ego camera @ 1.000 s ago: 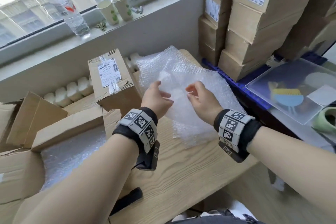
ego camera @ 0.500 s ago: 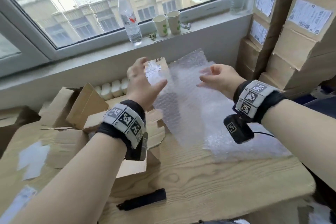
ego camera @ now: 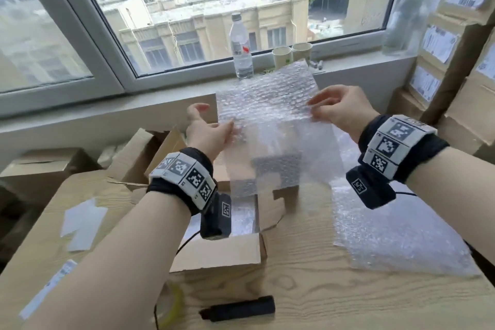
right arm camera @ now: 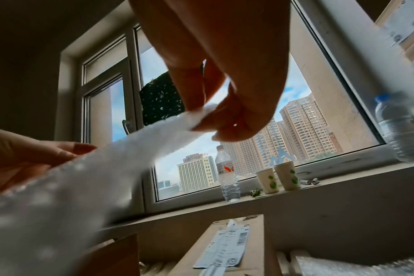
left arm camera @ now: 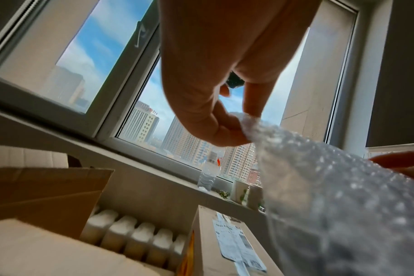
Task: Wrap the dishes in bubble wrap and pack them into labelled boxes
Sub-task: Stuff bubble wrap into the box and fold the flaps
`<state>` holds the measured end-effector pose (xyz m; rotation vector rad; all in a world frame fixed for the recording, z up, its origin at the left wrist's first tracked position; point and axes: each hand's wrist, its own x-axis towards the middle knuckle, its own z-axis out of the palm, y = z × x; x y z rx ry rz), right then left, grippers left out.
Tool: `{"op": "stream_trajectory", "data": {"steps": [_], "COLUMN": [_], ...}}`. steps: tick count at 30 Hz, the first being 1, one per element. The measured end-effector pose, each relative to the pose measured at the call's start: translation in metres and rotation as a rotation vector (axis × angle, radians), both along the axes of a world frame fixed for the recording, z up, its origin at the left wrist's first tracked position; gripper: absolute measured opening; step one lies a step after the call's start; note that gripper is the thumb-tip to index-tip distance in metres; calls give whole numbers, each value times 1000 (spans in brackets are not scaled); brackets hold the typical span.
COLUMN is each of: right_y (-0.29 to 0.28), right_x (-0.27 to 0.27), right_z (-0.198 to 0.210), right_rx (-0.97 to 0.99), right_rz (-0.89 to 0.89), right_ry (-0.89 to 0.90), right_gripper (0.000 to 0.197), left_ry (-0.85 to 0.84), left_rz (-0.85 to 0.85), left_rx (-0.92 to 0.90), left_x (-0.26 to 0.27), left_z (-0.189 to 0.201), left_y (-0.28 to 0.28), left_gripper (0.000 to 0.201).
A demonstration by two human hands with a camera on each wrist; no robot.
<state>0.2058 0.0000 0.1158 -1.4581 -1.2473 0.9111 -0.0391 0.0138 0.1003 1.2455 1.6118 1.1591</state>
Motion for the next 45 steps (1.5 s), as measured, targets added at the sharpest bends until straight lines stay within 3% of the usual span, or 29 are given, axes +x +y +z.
{"op": "stream_trajectory", "data": {"steps": [1, 3, 6, 11, 13, 17, 20, 23, 24, 27, 29, 32, 36, 38, 41, 43, 45], "right_y": [0, 2, 4, 2, 4, 6, 3, -5, -6, -8, -9, -12, -26, -33, -41, -41, -42], "right_x": [-5, -14, -28, -57, -70, -102, -125, -149, -156, -175, -185, -192, -197, -202, -210, -208, -201], "right_z": [2, 4, 6, 7, 6, -4, -24, -43, -50, -72, -85, -93, -92, -98, -110, -112, -102], "right_rx": [18, 10, -8, 57, 39, -145, -259, -272, -282, -355, -424, -476, -305, -240, -469, -562, -531], "right_rz": [11, 48, 64, 27, 55, 167, 231, 241, 261, 368, 416, 421, 426, 553, 727, 711, 644], "right_ry": [-30, -89, -226, -403, -359, -95, -322, -492, -587, -840, -957, -1103, -1358, -1366, -1261, -1186, -1083], "right_gripper": [25, 41, 55, 18, 19, 13, 36, 39, 37, 27, 28, 37, 37, 41, 59, 65, 67], "left_ry": [-21, -46, 164, 215, 223, 220, 453, 657, 757, 1021, 1084, 1089, 1129, 1163, 1203, 1192, 1147], "left_rz": [-52, -195, -252, -88, -96, -97, 0, -68, -103, -256, -456, -715, -824, -854, -880, -878, -826], "left_rx": [8, -10, -4, 78, 45, -21, -58, -235, -296, -343, -344, -445, -494, -527, -530, -516, -476], "left_x": [-4, -12, -30, -63, -78, -107, -125, -140, -142, -139, -132, -118, -103, -98, -94, -94, -99], "left_z": [5, 11, 13, 12, 13, 8, -7, -24, -28, -40, -46, -56, -64, -64, -66, -65, -64], "left_y": [0, -2, 0, -4, -5, -6, -7, -12, -15, -26, -33, -40, -41, -41, -43, -44, -44], "left_gripper": [40, 37, 56, 31, 28, 14, 14, 58, 64, 45, 28, 32, 34, 36, 38, 38, 38]}}
